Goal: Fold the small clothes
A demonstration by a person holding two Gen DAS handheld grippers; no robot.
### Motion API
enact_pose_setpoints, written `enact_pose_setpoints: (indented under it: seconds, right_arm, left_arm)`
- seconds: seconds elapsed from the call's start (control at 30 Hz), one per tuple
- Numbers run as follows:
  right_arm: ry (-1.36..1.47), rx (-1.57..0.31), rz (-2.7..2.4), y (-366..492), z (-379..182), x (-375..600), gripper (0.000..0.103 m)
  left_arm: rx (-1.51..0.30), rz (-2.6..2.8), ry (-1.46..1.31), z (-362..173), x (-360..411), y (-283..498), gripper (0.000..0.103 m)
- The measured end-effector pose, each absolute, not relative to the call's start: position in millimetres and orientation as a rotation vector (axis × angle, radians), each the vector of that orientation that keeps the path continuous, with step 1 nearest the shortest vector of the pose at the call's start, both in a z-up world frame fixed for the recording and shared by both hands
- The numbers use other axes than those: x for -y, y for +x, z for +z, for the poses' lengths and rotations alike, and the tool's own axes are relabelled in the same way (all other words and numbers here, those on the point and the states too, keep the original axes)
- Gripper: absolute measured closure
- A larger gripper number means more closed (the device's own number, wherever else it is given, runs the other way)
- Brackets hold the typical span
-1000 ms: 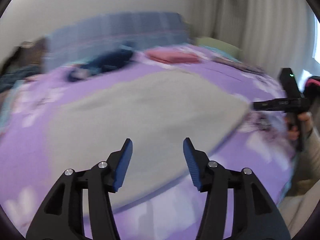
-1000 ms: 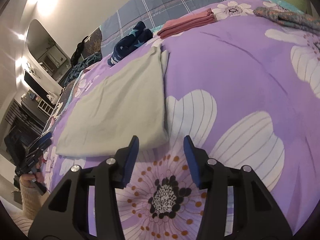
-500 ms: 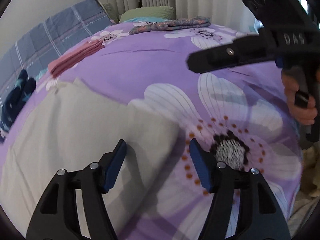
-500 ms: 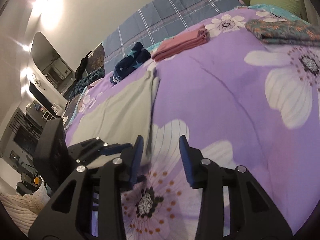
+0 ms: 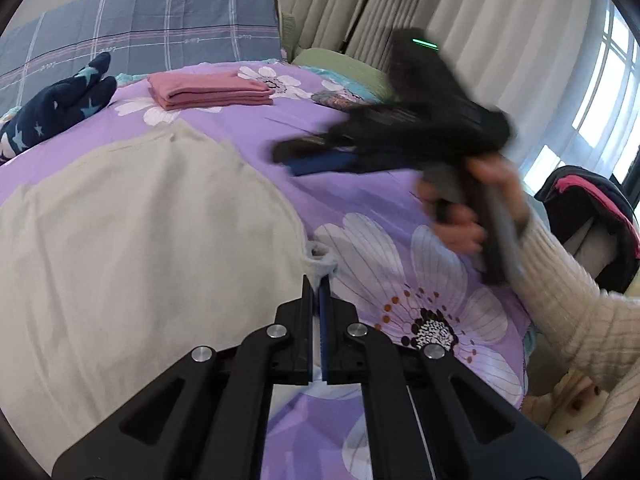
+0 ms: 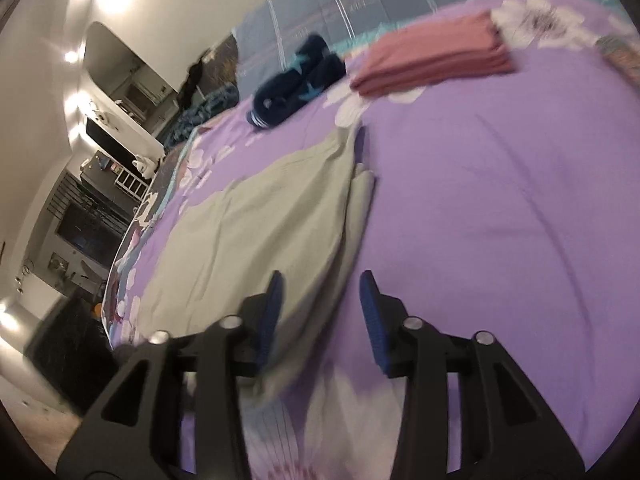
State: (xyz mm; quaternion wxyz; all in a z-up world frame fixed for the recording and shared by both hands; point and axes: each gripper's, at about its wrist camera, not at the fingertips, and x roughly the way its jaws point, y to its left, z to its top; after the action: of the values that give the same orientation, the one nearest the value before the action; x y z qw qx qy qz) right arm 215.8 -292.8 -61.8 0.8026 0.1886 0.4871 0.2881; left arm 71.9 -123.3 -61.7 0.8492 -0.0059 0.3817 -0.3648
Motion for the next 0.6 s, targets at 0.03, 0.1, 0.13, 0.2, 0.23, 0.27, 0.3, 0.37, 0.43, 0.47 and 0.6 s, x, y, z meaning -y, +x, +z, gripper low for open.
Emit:
enact_pose_setpoints:
  seconds: [0.03, 0.1, 0.13, 0.2, 0.23, 0.27, 0.3, 0.37, 0.43, 0.47, 0.6]
  right_arm:
    - [0.414, -1.06, 0.609, 226.1, -65.9, 288.5, 0.039]
    - [0.419, -1.082, 0.597, 243.0, -71.9, 280.9, 0.038]
    - [0.423, -1.079, 0.593, 246.9, -73.4, 279.5, 0.038]
    - [0.433, -1.068, 0.579, 259.2, -74.4, 277.5, 0.046]
    - [0.434, -1.061, 0.57, 263.3, -73.8, 276.6, 0.06]
    - [0.434, -1.066, 0.573, 267.3, -74.2, 275.3, 0.096]
    - [0.45, -1.055, 0.577, 269.2, -71.1, 276.7, 0.096]
    - [0.446, -0.975, 0.607, 262.5, -54.7, 280.3, 0.097]
    - [0.37, -0.889, 0.596, 250.5, -35.4, 281.1, 0.099]
    - [0.34, -0.865, 0.556, 249.3, -31.1, 283.4, 0.102]
    - [0.374, -0.992, 0.511, 268.5, -64.1, 289.9, 0.101]
  left_arm:
    - [-0.798, -0.775, 0.007, -61.3, 127.4, 68.9, 0.101]
    - [-0.793, -0.797, 0.024, -60.5, 130.6, 65.2, 0.101]
    - [-0.791, -0.815, 0.034, -60.7, 133.9, 62.9, 0.101]
    - [-0.799, -0.845, 0.05, -63.4, 140.7, 61.6, 0.101]
    - [-0.805, -0.852, 0.061, -65.5, 144.7, 63.9, 0.102]
    - [-0.812, -0.855, 0.076, -67.3, 149.1, 64.6, 0.102]
    - [-0.818, -0.858, 0.099, -69.5, 155.2, 65.0, 0.102]
    - [-0.822, -0.877, 0.134, -71.7, 167.0, 65.6, 0.102]
    - [-0.831, -0.91, 0.15, -73.7, 176.4, 66.2, 0.103]
    - [-0.844, -0.948, 0.155, -76.4, 182.1, 64.9, 0.103]
    - [-0.864, -0.997, 0.264, -90.4, 207.1, 54.4, 0.103]
